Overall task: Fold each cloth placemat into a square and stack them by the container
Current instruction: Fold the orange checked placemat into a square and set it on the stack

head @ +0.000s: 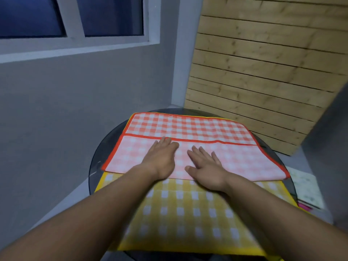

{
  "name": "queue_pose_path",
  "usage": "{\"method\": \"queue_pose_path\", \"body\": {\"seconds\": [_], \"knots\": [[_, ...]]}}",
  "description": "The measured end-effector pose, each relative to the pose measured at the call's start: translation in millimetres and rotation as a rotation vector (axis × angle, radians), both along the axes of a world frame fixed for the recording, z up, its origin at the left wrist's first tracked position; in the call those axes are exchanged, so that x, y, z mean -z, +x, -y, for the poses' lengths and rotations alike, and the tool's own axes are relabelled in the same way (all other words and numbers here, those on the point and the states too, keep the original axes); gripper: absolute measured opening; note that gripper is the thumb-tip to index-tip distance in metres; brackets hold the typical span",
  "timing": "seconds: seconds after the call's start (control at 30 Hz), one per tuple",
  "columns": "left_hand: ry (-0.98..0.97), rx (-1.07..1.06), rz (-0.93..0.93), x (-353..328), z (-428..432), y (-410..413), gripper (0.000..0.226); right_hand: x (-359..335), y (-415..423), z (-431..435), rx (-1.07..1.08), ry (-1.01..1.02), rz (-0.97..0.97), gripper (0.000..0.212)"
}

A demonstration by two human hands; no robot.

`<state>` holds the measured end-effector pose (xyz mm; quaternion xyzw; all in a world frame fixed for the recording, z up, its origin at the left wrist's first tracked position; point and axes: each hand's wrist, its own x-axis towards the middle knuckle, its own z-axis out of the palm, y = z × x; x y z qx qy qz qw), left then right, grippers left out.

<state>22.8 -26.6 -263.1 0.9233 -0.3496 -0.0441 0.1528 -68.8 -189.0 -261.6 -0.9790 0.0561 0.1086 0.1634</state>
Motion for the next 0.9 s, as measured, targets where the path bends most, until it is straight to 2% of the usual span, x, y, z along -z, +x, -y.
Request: {"method": "queue_pose_path", "body": {"seconds": [0.1,0.23,0.43,0.57,0.7,0.8,0.9], "knots": [[0.066,-0.027,-0.011,8,4,0,0.054,2,0,4,-0.005,0.014,0.029,0.063],[0.143,-0.026,0.033,12,6,0,0.06,10,-12,20,-0.059,-0.099,0.094,0.067],[0.168,-0.021,0.039,17,7,3,0.06,7,-41,112,0.138,-0.143,0.031,0.068],[0.176,-0.032,0.01,13,10,3,0.059,9,-45,129,0.166,-0.157,0.043,0.068],[0.159,-0.09,0.084,0,24,5,0.04,-4,-23,130,0.266,-0.17,0.23,0.044],[0.114,-0.151,0.188,0,35,4,0.032,-12,2,136,0.369,-0.031,0.435,0.036],[0.01,-0.195,0.233,11,38,6,0.033,-15,36,145,0.408,0.143,0.54,0.013]]}}
